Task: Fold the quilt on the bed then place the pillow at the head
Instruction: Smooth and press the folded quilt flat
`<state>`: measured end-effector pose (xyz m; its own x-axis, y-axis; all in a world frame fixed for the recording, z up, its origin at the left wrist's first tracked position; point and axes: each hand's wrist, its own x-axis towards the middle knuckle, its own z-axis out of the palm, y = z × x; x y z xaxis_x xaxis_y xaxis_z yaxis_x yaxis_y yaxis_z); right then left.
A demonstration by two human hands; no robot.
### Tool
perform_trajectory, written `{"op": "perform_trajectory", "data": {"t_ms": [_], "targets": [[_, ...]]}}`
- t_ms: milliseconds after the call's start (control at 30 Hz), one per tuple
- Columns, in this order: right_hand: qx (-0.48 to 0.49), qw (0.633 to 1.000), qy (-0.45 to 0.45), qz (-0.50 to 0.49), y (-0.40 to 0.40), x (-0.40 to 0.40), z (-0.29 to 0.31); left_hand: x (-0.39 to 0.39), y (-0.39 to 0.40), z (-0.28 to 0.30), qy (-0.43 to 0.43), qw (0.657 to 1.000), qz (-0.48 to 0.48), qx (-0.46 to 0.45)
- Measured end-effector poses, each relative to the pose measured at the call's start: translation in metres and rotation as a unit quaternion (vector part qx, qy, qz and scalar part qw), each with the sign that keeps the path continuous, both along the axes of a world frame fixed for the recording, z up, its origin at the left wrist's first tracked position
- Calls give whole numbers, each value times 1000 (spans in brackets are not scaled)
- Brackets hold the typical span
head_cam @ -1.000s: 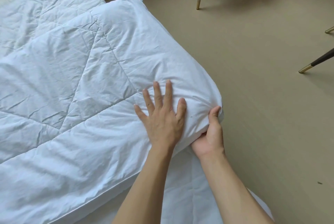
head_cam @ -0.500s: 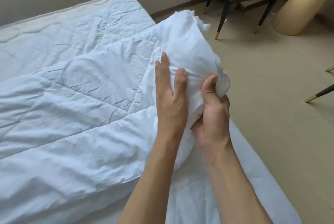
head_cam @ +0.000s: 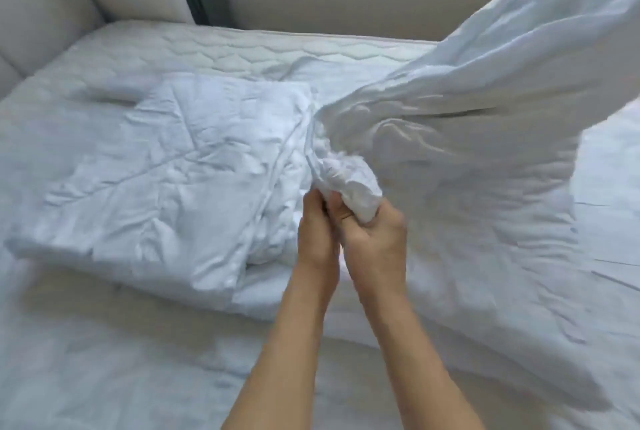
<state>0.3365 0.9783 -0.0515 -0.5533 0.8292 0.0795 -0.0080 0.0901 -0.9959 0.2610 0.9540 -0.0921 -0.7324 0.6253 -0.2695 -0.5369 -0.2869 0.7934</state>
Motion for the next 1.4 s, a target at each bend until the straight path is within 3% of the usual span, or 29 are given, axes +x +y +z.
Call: {"op": "perform_trajectory", "data": {"t_ms": [67,133,267,433,533,600,667,700,800,867,900,1000,1033,1100,1133,1233,1400], "targets": [[47,987,-152,36,-31,-31,-54,-31,-53,-35,-83,996,11,-21],[86,963,-249,64,-52,-37,-90,-44,-92,-66,-145,988,4,-50],[189,933,-297,78,-66,-31,-105,-45,-109,-78,-143,984,-79,-68],[260,899,-294,196,-56,-26,-95,-52,-101,-65,-133,982,-61,-121],[163,940,-230,191,-32,-15,-79,-62,-97,-52,-4,971,-65,-230],[184,945,-230,142,-6,-16,-82,-62,-88,-45,130,932,-79,-329],[248,915,-287,140,17,-24,-89,-54,-85,-48,228,877,-93,-412],[293,884,-329,157,27,-28,-95,-50,-88,-58,249,865,-91,-425],[392,784,-431,215,53,-32,-112,-46,-109,-91,170,906,-75,-380],[421,754,-448,232,69,-36,-118,-42,-117,-95,159,904,-64,-392],[431,747,-451,231,77,-41,-119,-41,-114,-89,185,883,-52,-428],[426,746,-455,234,105,-64,-116,-41,-84,-59,332,774,29,-538],[427,749,-452,229,114,-72,-114,-45,-67,-49,375,756,64,-533],[434,748,-450,223,130,-89,-110,-65,-27,-36,416,760,73,-493],[439,747,-448,221,138,-98,-109,-80,-5,-38,431,758,44,-487],[459,739,-448,206,165,-122,-107,-135,63,-56,516,695,-43,-500],[485,712,-462,210,224,-153,-120,-190,113,-107,560,678,-91,-468]]}}
